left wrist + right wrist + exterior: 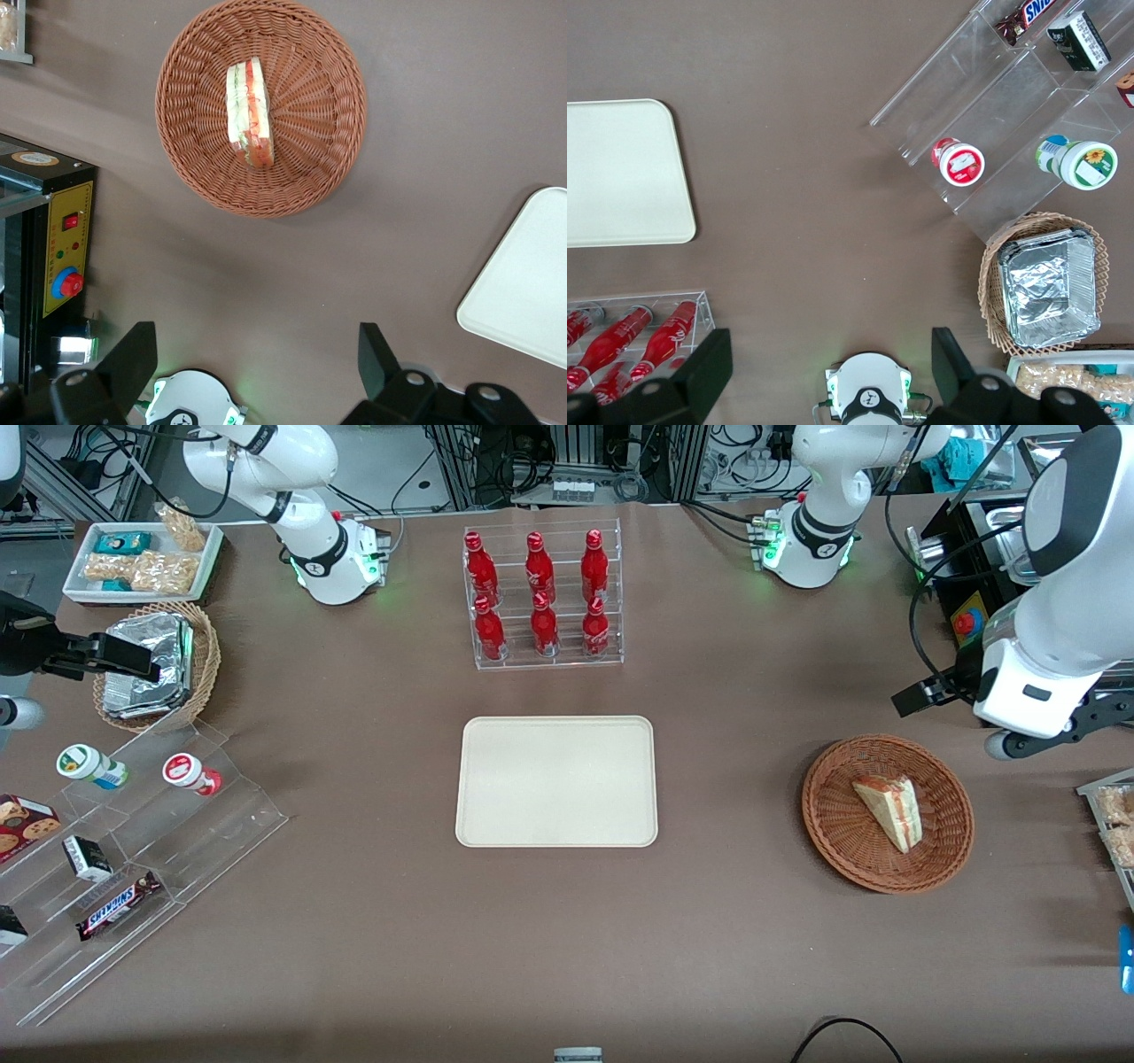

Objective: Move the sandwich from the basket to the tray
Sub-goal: 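Move the left gripper over the wrapped sandwich in the wicker basket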

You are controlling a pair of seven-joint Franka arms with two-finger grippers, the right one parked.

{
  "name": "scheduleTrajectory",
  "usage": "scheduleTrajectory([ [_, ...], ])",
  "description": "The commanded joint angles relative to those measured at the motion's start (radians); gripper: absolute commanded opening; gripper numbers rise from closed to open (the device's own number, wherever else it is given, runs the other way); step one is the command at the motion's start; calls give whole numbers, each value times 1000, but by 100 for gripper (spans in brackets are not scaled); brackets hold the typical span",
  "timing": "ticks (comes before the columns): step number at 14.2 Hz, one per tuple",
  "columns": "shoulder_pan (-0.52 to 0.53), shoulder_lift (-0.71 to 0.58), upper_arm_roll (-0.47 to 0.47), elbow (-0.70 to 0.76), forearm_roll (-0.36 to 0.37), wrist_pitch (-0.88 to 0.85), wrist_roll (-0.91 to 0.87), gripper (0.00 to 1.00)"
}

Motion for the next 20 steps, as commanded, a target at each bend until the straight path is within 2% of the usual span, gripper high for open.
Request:
scheduleTrajectory([
  [1, 4, 4, -4, 18, 1, -2, 1, 100],
  [5, 7, 15, -1, 6, 15, 0, -5, 100],
  [9, 97, 121, -1, -38, 15, 21, 1, 100],
  [10, 113, 121, -1, -77, 15, 86, -2, 100],
  [15, 200, 46, -1, -487, 12, 566, -5, 100],
  [20, 206, 40, 40, -692, -1, 866, -28, 100],
])
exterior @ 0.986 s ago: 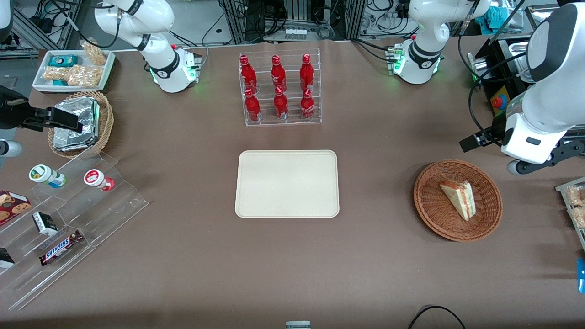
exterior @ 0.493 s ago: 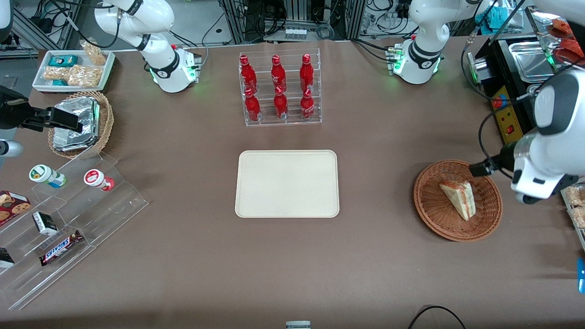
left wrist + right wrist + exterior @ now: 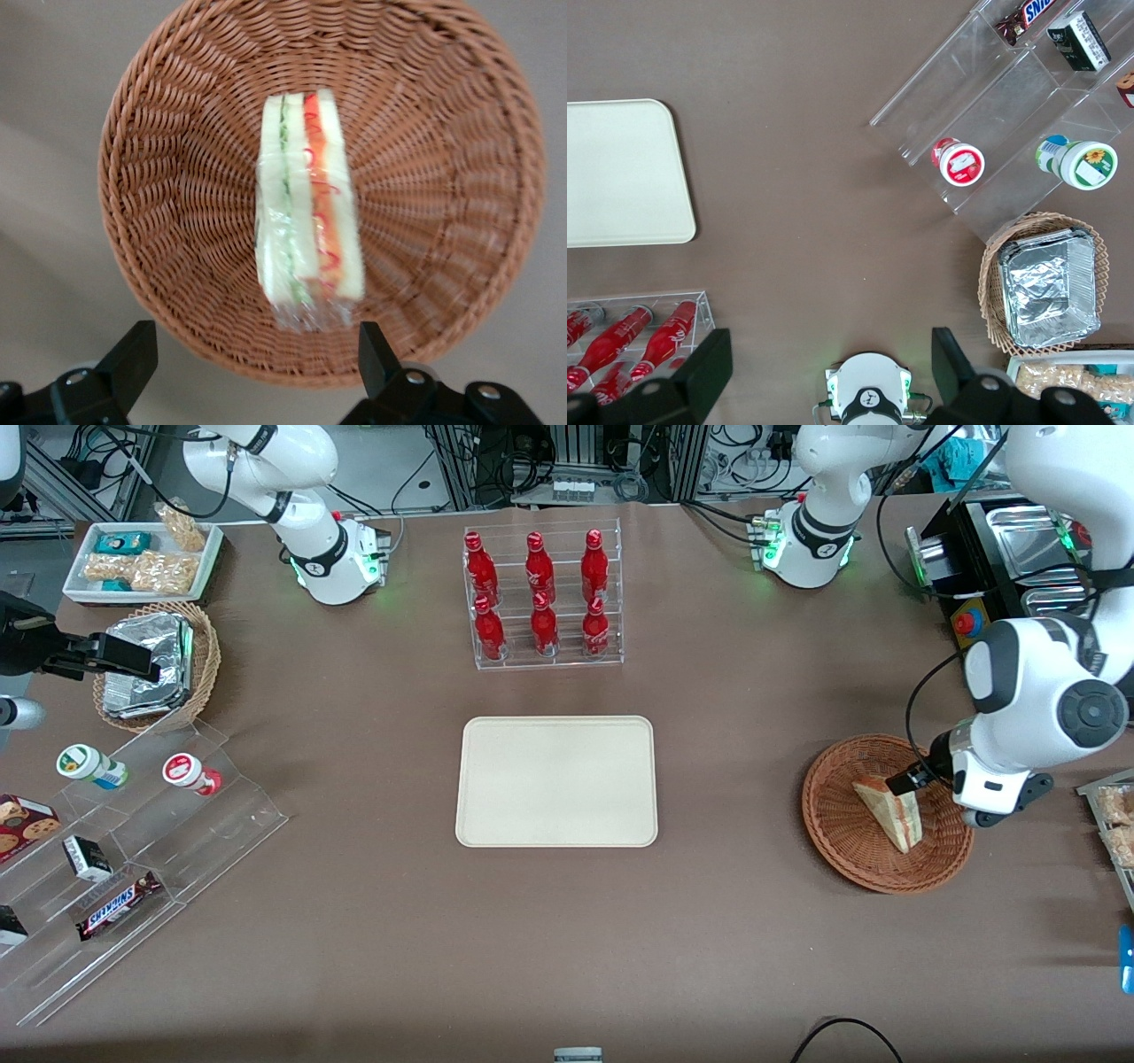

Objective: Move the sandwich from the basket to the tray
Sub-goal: 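Lower the open left gripper around the sandwich and close it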

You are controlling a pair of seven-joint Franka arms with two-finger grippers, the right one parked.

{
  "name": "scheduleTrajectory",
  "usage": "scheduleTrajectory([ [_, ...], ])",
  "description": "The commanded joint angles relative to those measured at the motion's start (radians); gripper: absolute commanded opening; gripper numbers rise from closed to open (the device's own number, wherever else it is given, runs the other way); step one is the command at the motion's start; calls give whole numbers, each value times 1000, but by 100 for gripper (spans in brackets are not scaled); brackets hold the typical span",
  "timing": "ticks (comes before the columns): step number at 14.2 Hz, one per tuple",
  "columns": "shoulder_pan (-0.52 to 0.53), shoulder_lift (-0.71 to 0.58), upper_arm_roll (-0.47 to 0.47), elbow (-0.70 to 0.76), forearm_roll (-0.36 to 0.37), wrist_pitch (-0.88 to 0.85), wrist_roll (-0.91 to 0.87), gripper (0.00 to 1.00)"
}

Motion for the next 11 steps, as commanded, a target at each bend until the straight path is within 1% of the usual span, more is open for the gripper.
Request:
scheduleTrajectory([
  [1, 10, -58, 2, -123, -6, 116, -33, 100],
  [4, 10, -48, 2, -134, -4, 149, -78, 100],
  [8, 10, -46, 2, -134, -4, 147, -81, 100],
  [11, 1, -48, -1, -111, -4, 141, -168, 100],
])
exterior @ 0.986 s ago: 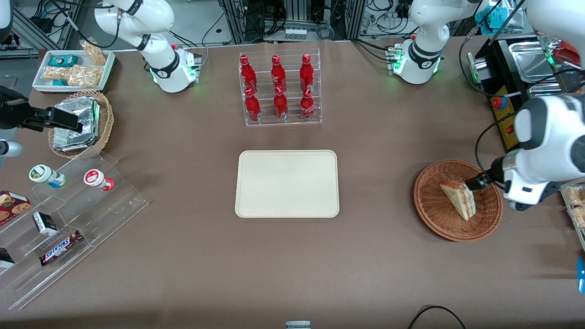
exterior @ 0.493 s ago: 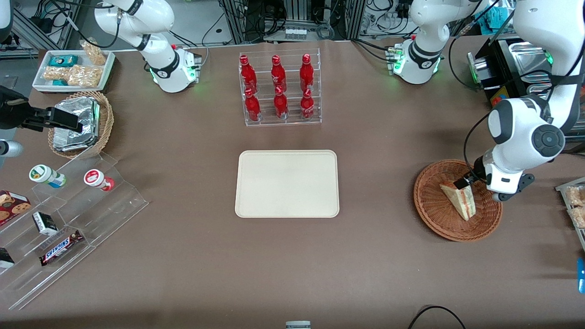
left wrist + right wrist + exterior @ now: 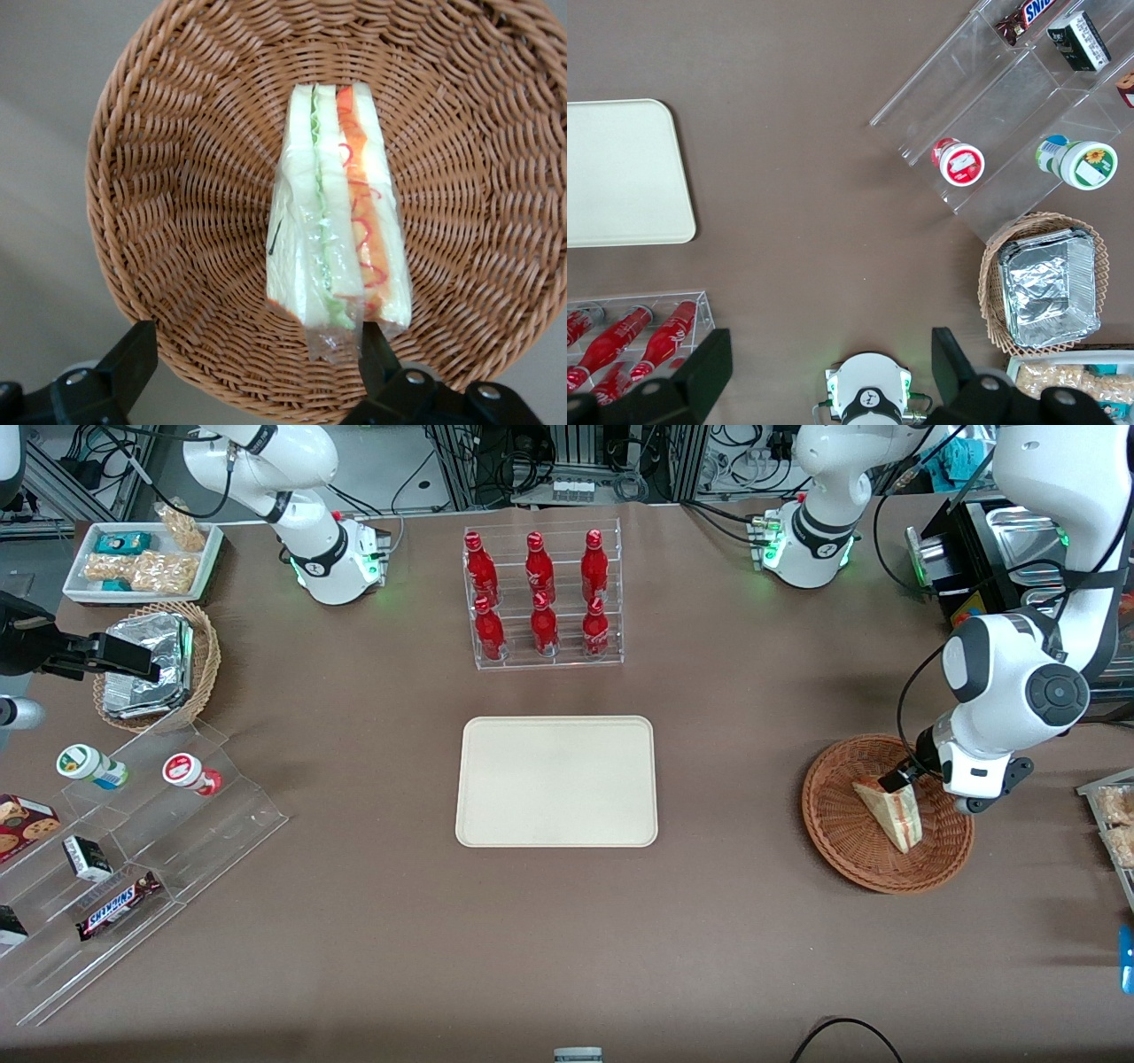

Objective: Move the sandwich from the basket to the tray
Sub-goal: 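Lower the open left gripper around the sandwich and close it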

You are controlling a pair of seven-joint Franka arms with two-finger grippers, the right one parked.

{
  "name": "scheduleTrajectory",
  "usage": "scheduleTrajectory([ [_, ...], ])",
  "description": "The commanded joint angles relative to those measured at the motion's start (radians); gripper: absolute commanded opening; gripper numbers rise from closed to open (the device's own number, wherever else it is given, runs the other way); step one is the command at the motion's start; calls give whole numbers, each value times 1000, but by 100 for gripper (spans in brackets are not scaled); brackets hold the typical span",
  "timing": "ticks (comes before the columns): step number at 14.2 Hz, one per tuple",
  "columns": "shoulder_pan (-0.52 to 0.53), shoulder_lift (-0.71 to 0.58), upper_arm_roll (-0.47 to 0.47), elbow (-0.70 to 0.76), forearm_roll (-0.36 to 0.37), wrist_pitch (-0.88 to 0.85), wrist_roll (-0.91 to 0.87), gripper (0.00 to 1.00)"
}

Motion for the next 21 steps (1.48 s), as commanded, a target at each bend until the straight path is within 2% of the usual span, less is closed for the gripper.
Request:
scheduleTrajectory([
  [1, -3, -29, -12, 3, -1, 7, -86, 100],
  [7, -24, -21, -17, 14, 9, 3, -89, 100],
  [12, -21, 54, -15, 69, 9, 14, -85, 100],
  [19, -15, 105, -11, 63, 10, 60, -86, 100],
  [20, -15, 108, -11, 63, 10, 61, -94, 96],
  [21, -15, 116, -11, 67, -3, 60, -106, 79],
])
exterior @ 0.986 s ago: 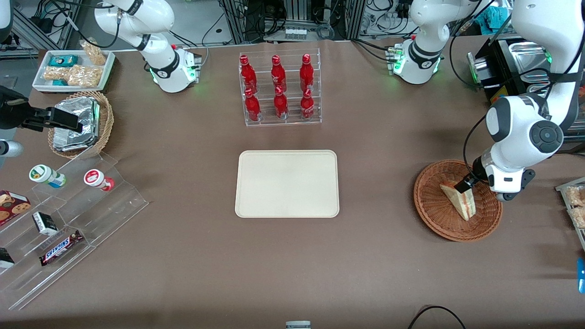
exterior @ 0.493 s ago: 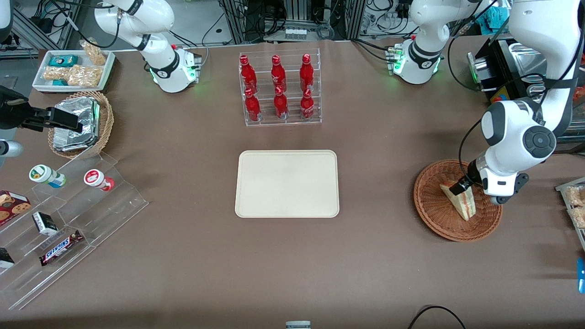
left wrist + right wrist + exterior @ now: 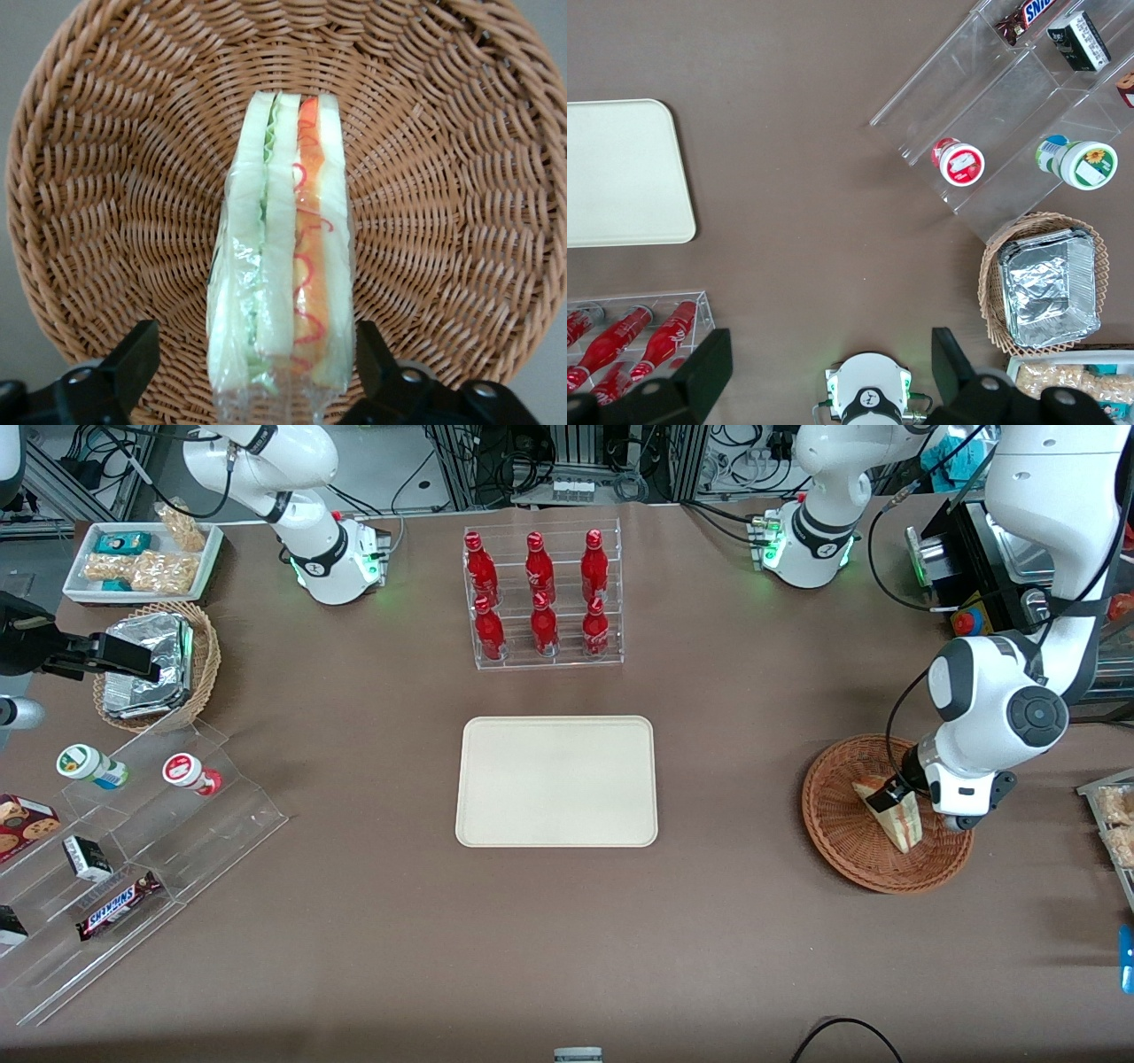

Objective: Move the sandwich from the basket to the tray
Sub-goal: 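Lower the open left gripper around the sandwich and close it, then lift the sandwich out of the basket with the left gripper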

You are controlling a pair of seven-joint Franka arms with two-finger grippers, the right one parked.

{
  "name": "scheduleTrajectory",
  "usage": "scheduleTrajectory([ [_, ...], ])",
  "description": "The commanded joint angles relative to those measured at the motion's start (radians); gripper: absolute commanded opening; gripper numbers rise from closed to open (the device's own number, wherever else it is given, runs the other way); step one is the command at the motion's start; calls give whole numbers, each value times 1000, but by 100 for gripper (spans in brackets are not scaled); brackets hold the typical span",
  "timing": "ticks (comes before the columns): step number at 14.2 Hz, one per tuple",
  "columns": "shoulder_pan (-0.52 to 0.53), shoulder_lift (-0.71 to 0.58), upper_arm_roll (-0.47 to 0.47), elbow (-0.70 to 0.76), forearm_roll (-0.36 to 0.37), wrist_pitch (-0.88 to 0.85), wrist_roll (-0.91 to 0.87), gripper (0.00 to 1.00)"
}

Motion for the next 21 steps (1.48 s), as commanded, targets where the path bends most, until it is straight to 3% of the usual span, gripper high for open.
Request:
scheduleTrajectory([
  [1, 1, 19, 1, 13, -4, 8, -48, 57],
  [3, 0, 19, 1, 10, -2, 8, -53, 27],
  [4, 0, 19, 1, 9, -2, 7, -52, 21],
  [13, -20, -59, -25, 25, 1, -50, -44, 14],
  [16, -28, -106, -105, 32, 2, -117, -47, 15],
  [21, -29, -135, -327, 33, 7, -190, -41, 15],
])
